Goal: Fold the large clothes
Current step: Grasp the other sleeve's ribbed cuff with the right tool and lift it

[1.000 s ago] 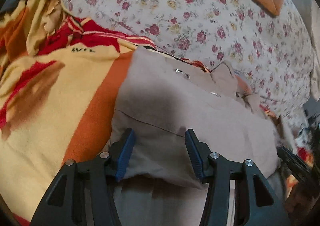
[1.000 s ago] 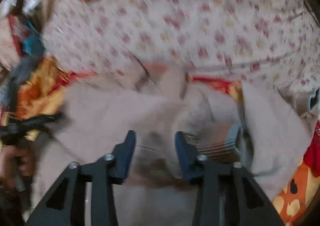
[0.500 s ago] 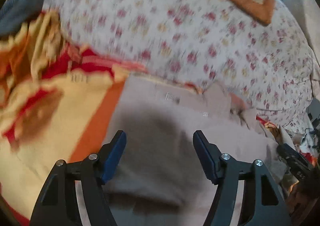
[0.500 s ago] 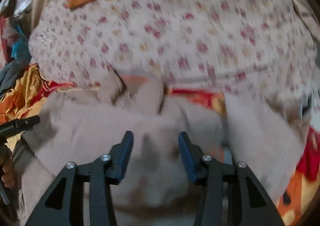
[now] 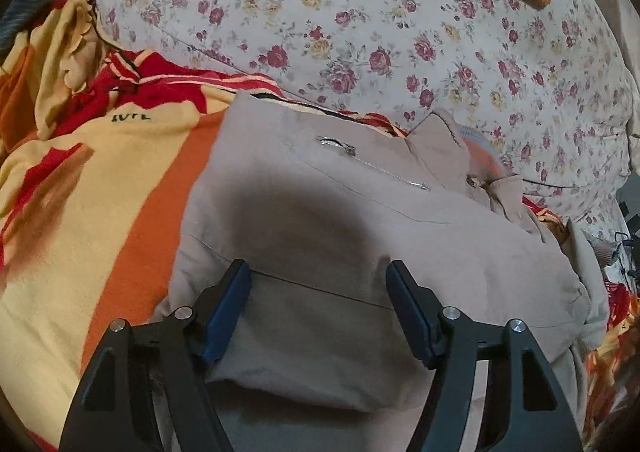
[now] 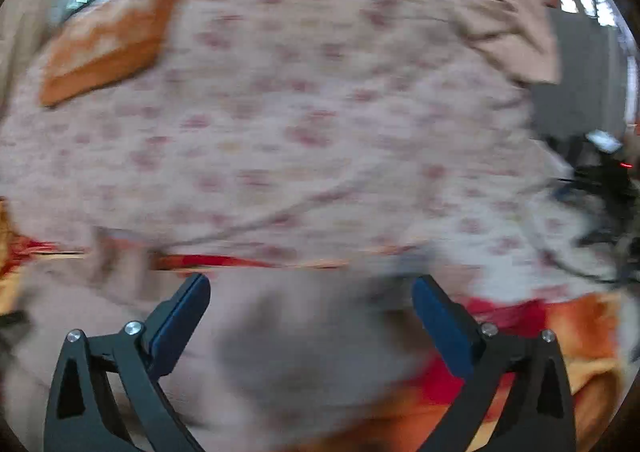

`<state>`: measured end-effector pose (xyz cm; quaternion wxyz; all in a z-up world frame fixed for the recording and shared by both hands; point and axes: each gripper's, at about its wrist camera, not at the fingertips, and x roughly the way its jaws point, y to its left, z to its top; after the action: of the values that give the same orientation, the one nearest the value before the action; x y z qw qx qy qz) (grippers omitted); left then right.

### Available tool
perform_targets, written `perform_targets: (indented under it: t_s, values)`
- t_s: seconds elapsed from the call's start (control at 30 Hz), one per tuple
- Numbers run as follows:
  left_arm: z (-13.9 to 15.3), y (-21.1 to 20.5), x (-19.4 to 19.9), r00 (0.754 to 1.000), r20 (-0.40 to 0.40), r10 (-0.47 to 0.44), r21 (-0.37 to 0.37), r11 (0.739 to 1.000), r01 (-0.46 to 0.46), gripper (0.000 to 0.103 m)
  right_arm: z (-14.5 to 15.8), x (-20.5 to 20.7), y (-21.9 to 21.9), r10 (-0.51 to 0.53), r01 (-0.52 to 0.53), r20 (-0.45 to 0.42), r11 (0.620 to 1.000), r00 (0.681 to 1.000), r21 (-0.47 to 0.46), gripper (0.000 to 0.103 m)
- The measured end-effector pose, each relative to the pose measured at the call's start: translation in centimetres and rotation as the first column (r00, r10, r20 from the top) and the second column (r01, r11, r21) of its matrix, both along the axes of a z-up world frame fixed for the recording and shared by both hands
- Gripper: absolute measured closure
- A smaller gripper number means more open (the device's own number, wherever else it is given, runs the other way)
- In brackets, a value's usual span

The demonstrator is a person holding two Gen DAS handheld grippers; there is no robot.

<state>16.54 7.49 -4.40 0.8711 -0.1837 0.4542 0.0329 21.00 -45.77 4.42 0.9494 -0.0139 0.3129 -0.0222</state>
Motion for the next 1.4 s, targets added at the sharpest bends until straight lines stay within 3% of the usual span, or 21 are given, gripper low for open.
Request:
perform_targets:
  t_s: [0.07, 0.13, 0.3, 0.47, 0.5, 0.53, 0.57, 0.6, 0.63, 0.67, 0.73, 0.83, 0.9, 1.0, 1.13, 1.17, 1.27, 1.4]
  values:
    - [0.0, -0.3, -0.1, 1.000, -0.003, -0.008, 0.006, 1.000, 0.008, 0.047, -1.2, 0.6, -2.1, 0.053, -0.055, -0.027, 0.994, 0.998, -0.092, 0.000]
    - [-0.1, -0.5, 0.0, 1.000, -0.007, -0.012, 0.023, 1.000, 0.013, 0.047, -2.6, 1.8, -2.8, 0.119, -0.139, -0.113, 0.972, 0.986, -0.188, 0.002]
    - [-0.3, -1.2, 0.2, 1.000, -0.012, -0.025, 0.075, 0.997, 0.026, 0.046, -4.3, 4.3, -3.0, 0.181, -0.229, -0.190, 0.934, 0.965, -0.275, 0.002]
    - [-0.3, -1.2, 0.3, 1.000, -0.016, -0.027, 0.078, 0.997, 0.028, 0.045, -6.8, 7.5, -1.6, 0.199, -0.295, -0.277, 0.882, 0.940, -0.367, 0.003]
    - [-0.3, -1.3, 0.4, 0.999, -0.017, -0.027, 0.079, 0.996, 0.029, 0.045, -7.2, 8.3, -1.6, 0.192, -0.297, -0.295, 0.881, 0.936, -0.369, 0.007]
    - [-0.3, -1.3, 0.5, 0.999, -0.019, -0.028, 0.080, 0.996, 0.029, 0.045, -7.3, 8.8, -1.8, 0.186, -0.294, -0.305, 0.885, 0.934, -0.362, 0.019]
    - [-0.3, -1.3, 0.5, 0.999, -0.020, -0.028, 0.080, 0.996, 0.029, 0.044, -7.4, 9.3, -2.1, 0.176, -0.288, -0.326, 0.897, 0.929, -0.337, 0.031]
    - [-0.3, -1.4, 0.6, 0.999, -0.021, -0.027, 0.079, 0.996, 0.029, 0.044, -7.4, 9.7, -2.7, 0.162, -0.272, -0.346, 0.915, 0.924, -0.298, 0.061]
    - [-0.3, -1.3, 0.6, 0.999, -0.020, -0.027, 0.077, 0.997, 0.029, 0.044, -7.0, 9.9, -3.6, 0.150, -0.241, -0.348, 0.941, 0.925, -0.236, 0.079]
    - [-0.3, -1.2, 0.6, 0.999, -0.020, -0.027, 0.074, 0.997, 0.028, 0.044, -5.8, 9.7, -4.9, 0.136, -0.189, -0.310, 0.971, 0.941, -0.148, 0.080]
    - [-0.3, -1.1, 0.6, 1.000, -0.017, -0.024, 0.062, 0.998, 0.025, 0.044, -3.3, 8.5, -6.9, 0.102, -0.113, -0.223, 0.993, 0.969, -0.036, 0.083]
    - [-0.1, -0.6, 0.2, 1.000, -0.004, -0.012, 0.028, 1.000, 0.013, 0.044, 1.0, 5.6, -10.0, 0.030, -0.005, -0.154, 0.987, 0.988, 0.158, 0.083]
    - [0.1, -0.3, -0.1, 1.000, 0.009, 0.000, 0.001, 1.000, 0.000, 0.044, 3.0, 3.7, -11.7, -0.043, 0.087, -0.175, 0.964, 0.984, 0.251, 0.083]
    - [0.9, 0.2, -1.1, 0.999, 0.039, 0.009, -0.046, 0.999, -0.007, 0.044, 6.1, -0.4, -14.4, -0.204, 0.276, -0.226, 0.893, 0.952, 0.355, 0.083]
    - [2.6, 0.4, -2.6, 0.995, 0.095, 0.011, -0.045, 0.999, -0.007, 0.044, 11.0, -7.4, -16.2, -0.346, 0.385, -0.169, 0.818, 0.923, 0.429, 0.083]
    - [3.1, 0.4, -2.9, 0.994, 0.111, 0.004, -0.032, 0.999, -0.001, 0.044, 11.9, -8.8, -16.0, -0.356, 0.388, -0.159, 0.804, 0.921, 0.451, 0.083]
    - [4.3, 0.4, -3.5, 0.989, 0.148, -0.003, 0.002, 1.000, 0.003, 0.044, 12.8, -10.6, -14.4, -0.312, 0.353, -0.167, 0.812, 0.936, 0.465, 0.083]
    - [5.8, 0.8, -4.3, 0.982, 0.190, 0.003, 0.051, 0.999, -0.013, 0.044, 12.2, -11.2, -8.4, -0.199, 0.265, -0.180, 0.809, 0.963, 0.525, 0.083]
